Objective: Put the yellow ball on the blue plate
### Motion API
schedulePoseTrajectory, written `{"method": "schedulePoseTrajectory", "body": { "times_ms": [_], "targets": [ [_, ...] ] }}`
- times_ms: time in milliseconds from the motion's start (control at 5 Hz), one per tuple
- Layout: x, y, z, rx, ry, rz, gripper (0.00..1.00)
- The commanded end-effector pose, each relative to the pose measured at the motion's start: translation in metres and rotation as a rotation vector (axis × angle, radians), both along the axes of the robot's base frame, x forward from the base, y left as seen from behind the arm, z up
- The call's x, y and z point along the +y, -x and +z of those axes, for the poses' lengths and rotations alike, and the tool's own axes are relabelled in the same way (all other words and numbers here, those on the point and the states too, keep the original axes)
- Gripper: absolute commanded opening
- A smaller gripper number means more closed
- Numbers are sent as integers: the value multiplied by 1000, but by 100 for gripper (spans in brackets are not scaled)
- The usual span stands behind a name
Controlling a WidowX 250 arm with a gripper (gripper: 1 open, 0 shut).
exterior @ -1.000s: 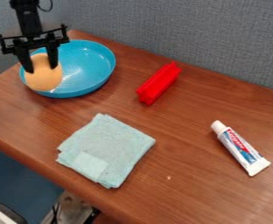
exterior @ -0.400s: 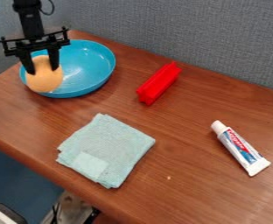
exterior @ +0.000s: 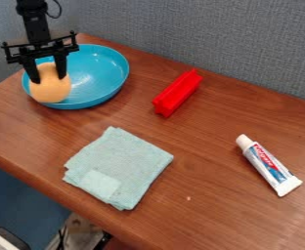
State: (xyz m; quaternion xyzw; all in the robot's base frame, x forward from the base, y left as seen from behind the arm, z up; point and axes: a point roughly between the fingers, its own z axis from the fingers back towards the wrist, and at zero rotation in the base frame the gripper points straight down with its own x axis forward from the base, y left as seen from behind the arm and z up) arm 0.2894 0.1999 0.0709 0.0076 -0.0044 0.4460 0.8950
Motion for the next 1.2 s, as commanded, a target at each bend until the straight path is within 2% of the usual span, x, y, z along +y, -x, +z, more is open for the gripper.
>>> {"method": "schedulePoseTrajectory", "body": {
  "times_ms": [0,1000],
  "targets": [
    [11,-1,10,-23,-33,14,0],
    [16,-2,-3,-3,-33,27,0]
  ]
}}
